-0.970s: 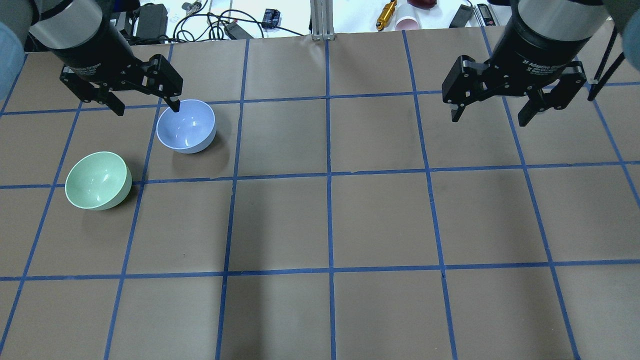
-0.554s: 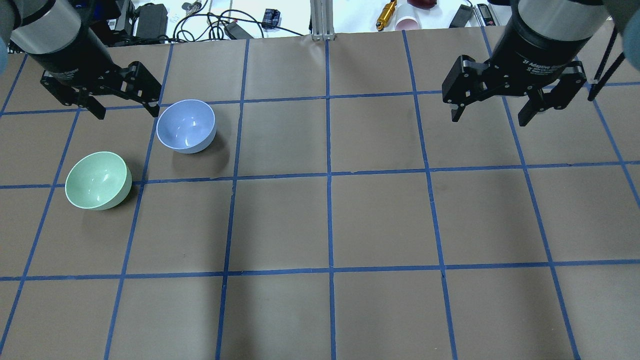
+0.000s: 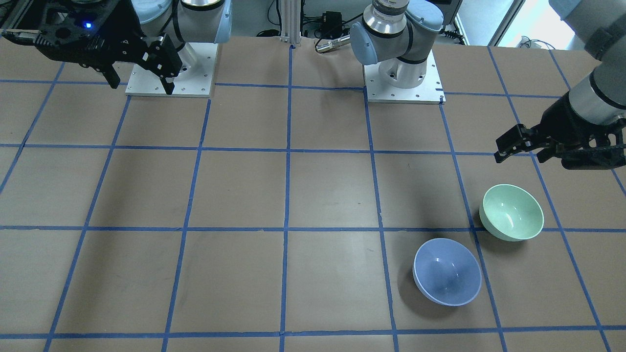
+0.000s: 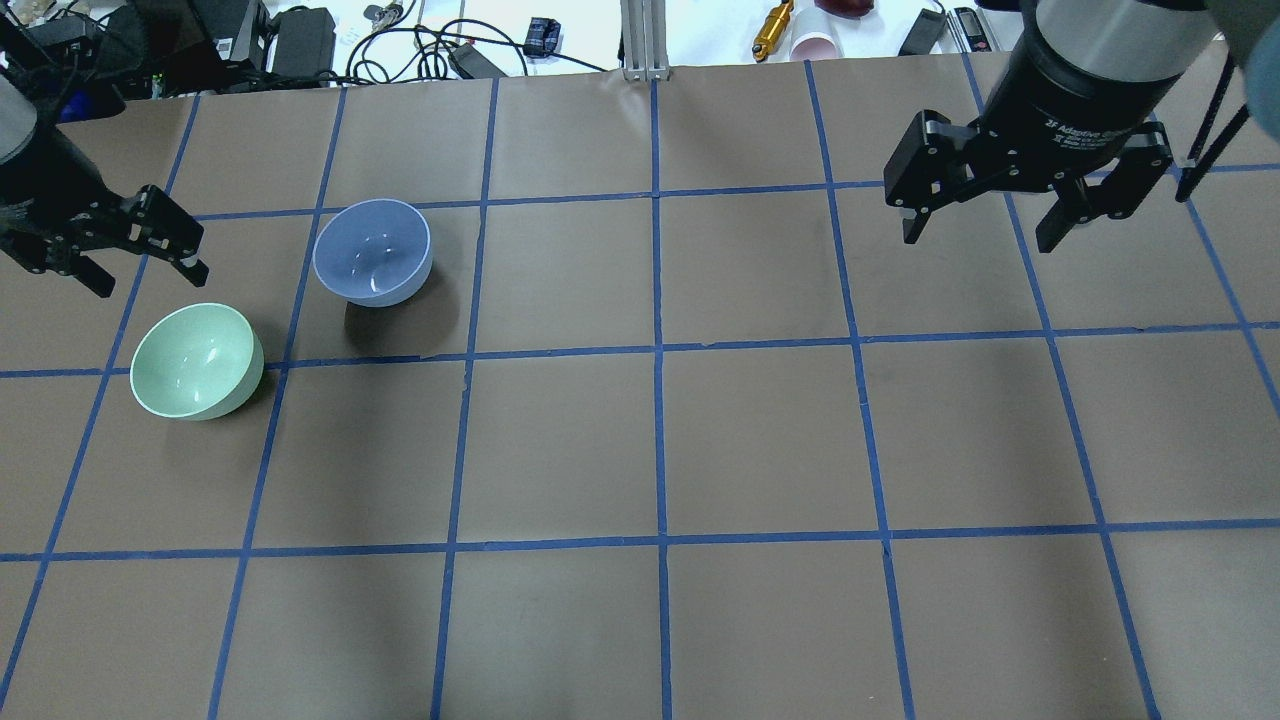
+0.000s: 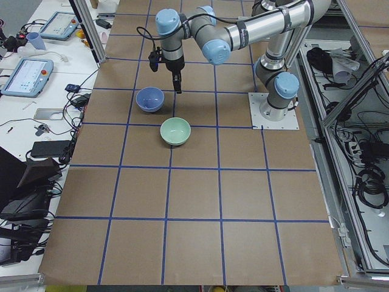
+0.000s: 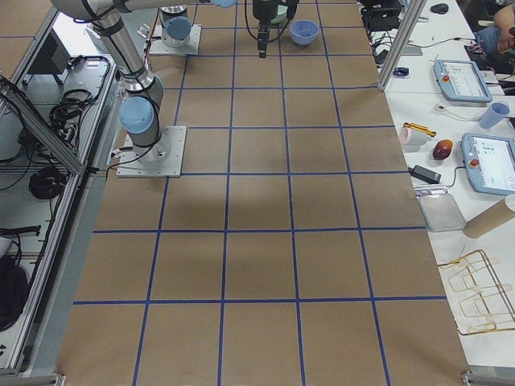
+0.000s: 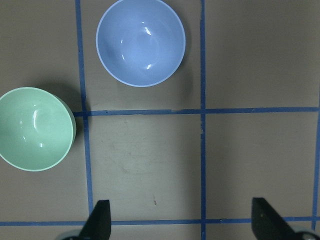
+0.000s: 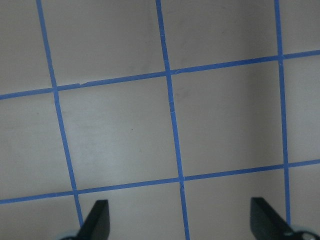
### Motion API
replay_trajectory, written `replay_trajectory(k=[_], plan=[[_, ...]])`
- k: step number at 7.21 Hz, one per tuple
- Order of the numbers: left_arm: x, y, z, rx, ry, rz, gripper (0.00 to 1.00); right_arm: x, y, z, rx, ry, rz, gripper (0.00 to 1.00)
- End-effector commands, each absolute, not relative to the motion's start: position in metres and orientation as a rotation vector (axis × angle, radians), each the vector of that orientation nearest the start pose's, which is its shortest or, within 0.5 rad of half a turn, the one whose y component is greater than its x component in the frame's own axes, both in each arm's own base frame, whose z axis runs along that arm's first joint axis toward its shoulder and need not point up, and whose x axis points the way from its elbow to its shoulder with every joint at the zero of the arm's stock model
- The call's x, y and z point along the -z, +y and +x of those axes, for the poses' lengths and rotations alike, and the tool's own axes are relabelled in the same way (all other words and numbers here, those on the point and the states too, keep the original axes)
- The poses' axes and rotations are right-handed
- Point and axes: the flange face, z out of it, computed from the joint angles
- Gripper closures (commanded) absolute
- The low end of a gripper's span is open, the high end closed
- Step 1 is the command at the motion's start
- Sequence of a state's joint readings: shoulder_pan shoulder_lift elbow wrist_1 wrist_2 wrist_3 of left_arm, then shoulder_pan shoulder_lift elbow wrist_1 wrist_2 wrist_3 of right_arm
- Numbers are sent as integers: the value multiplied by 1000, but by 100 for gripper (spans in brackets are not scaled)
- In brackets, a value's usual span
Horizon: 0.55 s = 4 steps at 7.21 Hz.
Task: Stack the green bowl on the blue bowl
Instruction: 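Move the left gripper over to the pale green bowl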
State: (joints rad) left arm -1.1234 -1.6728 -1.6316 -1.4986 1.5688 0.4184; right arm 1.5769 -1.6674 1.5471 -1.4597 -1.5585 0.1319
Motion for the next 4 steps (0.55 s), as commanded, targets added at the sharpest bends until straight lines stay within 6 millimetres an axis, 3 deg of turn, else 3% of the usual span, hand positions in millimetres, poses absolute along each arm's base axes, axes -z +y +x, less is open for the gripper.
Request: replay_trajectory(k=[1,3,4], plan=[[-364,-538,165,-77,3173,7,0,-534,-448,137,13,3123,197,0],[-322,-537,218,-149,3202,-69,0,-534,-448,137,15,3122,197,0],[-305,-541,226,-156,3207,-79,0,-534,-448,137,13,3123,197,0]])
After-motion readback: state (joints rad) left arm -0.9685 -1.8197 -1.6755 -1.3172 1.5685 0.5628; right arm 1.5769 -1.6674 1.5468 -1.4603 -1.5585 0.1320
